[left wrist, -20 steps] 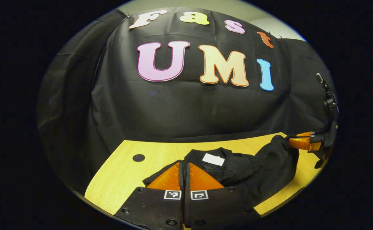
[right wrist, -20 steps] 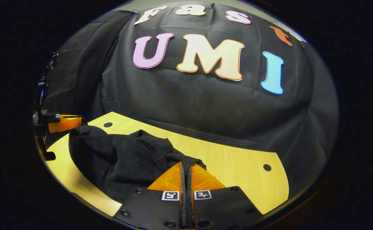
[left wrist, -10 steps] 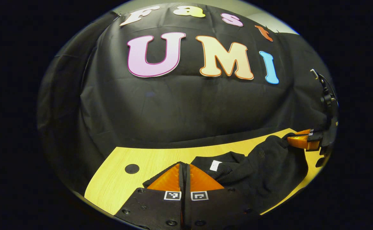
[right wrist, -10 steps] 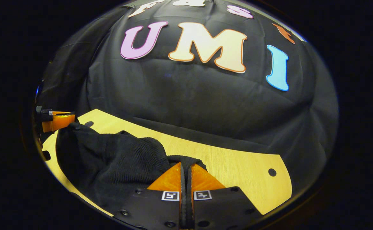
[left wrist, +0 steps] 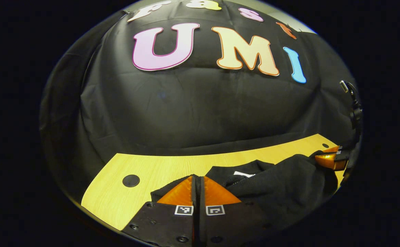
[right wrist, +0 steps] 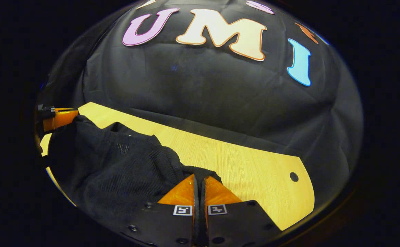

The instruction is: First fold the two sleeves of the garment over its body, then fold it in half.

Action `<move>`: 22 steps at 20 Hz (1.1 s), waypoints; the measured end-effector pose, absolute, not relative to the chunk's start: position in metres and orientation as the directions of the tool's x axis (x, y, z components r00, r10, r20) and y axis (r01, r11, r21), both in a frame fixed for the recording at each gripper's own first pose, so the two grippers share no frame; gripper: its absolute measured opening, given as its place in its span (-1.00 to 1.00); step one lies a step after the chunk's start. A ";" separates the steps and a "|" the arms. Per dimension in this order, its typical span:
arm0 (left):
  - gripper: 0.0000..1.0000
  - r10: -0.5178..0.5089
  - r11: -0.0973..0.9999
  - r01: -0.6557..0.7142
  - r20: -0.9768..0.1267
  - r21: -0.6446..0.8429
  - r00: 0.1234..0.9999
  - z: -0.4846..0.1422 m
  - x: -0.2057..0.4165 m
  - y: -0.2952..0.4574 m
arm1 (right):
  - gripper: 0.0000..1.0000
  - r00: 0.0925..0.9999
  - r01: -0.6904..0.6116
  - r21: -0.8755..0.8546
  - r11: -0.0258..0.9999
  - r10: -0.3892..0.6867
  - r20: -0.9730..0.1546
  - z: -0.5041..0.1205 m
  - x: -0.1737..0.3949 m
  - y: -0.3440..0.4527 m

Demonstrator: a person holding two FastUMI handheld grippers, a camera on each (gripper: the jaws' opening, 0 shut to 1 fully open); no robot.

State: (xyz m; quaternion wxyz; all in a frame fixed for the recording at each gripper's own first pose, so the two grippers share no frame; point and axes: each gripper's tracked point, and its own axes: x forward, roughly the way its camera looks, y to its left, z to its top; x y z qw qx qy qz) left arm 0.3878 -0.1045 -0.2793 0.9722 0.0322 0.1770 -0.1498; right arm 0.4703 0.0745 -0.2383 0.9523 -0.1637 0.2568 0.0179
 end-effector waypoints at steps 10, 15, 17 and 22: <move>0.91 -0.233 0.969 0.245 -0.324 -0.002 0.917 -0.273 0.388 -0.085 | 0.61 0.876 -0.086 -0.348 0.934 -0.096 -0.473 -0.234 0.475 0.070; 0.91 -0.208 0.978 0.200 -0.234 -0.055 0.950 -0.224 0.374 -0.074 | 0.99 0.918 -0.061 -0.322 0.945 -0.074 -0.391 -0.182 0.458 0.072; 0.91 -0.197 0.980 0.188 -0.181 -0.069 0.963 -0.191 0.362 -0.069 | 0.99 0.941 -0.059 -0.301 0.952 -0.048 -0.335 -0.147 0.440 0.076; 0.86 -0.163 0.982 0.156 -0.057 -0.106 0.985 -0.104 0.301 -0.050 | 0.99 0.987 -0.054 -0.223 0.973 0.018 -0.160 -0.053 0.361 0.076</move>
